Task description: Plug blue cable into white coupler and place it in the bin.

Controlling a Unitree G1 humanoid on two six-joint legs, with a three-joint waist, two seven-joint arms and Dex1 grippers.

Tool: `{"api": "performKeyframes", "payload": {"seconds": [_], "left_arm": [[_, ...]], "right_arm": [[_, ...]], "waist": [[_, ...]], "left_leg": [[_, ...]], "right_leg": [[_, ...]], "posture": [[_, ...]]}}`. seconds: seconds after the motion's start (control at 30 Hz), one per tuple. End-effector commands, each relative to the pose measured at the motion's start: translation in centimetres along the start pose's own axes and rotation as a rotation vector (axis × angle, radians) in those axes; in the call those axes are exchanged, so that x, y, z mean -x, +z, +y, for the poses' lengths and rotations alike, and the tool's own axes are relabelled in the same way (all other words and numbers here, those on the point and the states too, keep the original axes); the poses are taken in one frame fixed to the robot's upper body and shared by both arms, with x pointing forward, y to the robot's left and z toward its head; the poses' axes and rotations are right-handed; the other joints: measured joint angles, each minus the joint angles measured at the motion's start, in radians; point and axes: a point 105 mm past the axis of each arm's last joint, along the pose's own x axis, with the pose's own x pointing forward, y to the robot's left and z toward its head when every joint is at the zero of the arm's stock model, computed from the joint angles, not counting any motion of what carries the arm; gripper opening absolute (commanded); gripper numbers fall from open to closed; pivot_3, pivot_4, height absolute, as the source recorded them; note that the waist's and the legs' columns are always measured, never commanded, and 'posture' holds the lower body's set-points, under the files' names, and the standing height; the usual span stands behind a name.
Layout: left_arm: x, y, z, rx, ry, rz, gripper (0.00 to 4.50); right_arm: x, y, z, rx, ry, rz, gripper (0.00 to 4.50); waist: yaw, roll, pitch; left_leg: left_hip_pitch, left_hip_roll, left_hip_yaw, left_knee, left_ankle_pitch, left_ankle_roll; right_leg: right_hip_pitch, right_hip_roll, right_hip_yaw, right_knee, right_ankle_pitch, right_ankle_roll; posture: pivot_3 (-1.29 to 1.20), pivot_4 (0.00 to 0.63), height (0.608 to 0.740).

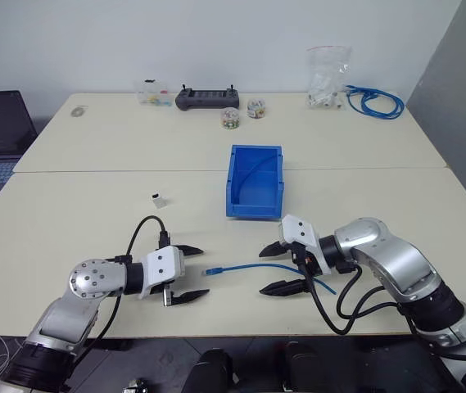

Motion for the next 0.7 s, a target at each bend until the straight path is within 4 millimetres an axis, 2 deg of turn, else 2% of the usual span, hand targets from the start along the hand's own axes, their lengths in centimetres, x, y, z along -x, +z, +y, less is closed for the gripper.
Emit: {"api": "performKeyframes", "payload": {"seconds": [0.03,0.2,0.3,0.57,0.6,0.7], "left_arm": [[-0.8,-1.5,-0.5,-0.003,-0.050,0.073,4.01],[-0.8,-3.4,-1.5,0.034,-0.143,0.181,2.97],[-0.7,-4.2,-2.0,0.066,-0.180,0.231,2.20],[-0.6,-5.0,-2.1,0.114,-0.202,0.313,0.41],[-0.6,-5.0,-2.0,0.116,-0.202,0.316,0.27],[-0.7,-4.1,-1.8,0.150,-0.202,0.284,0.25]], "right_arm": [[0.7,1.3,0.2,0.016,-0.044,-0.053,4.35],[1.3,1.7,0.2,0.005,-0.079,-0.075,4.35],[1.6,2.1,0.3,0.004,-0.093,-0.098,4.35],[2.2,3.0,0.5,0.050,-0.122,-0.161,4.35],[2.2,3.1,0.6,0.061,-0.127,-0.173,4.35],[2.5,3.4,1.1,0.100,-0.123,-0.226,4.35]], "waist": [[0.001,0.000,0.000],[0.003,0.000,-0.001],[0.002,0.003,-0.003],[0.001,0.009,-0.009],[0.001,0.009,-0.009],[0.000,0.009,-0.010]], "left_leg": [[0.000,0.000,0.000,0.000,0.000,0.000],[0.001,-0.001,0.000,0.000,0.000,0.000],[0.002,-0.001,0.001,0.000,0.000,0.000],[0.015,0.001,-0.001,-0.004,0.000,0.001],[0.018,0.001,-0.001,-0.005,0.000,0.001],[0.021,0.001,-0.001,-0.008,0.000,0.001]], "right_leg": [[0.001,0.000,0.000,0.000,0.000,0.001],[0.001,0.000,0.000,0.000,0.001,-0.002],[0.002,0.000,0.001,0.000,0.000,-0.001],[0.018,0.001,-0.001,-0.007,-0.002,0.002],[0.020,0.001,-0.001,-0.009,-0.002,0.002],[0.023,0.001,-0.001,-0.010,-0.002,0.002]], "posture": [[0.00,0.150,0.740],[0.00,0.150,0.740],[0.00,0.150,0.740],[0.00,0.150,0.740],[0.00,0.150,0.740],[0.00,0.150,0.740]]}}
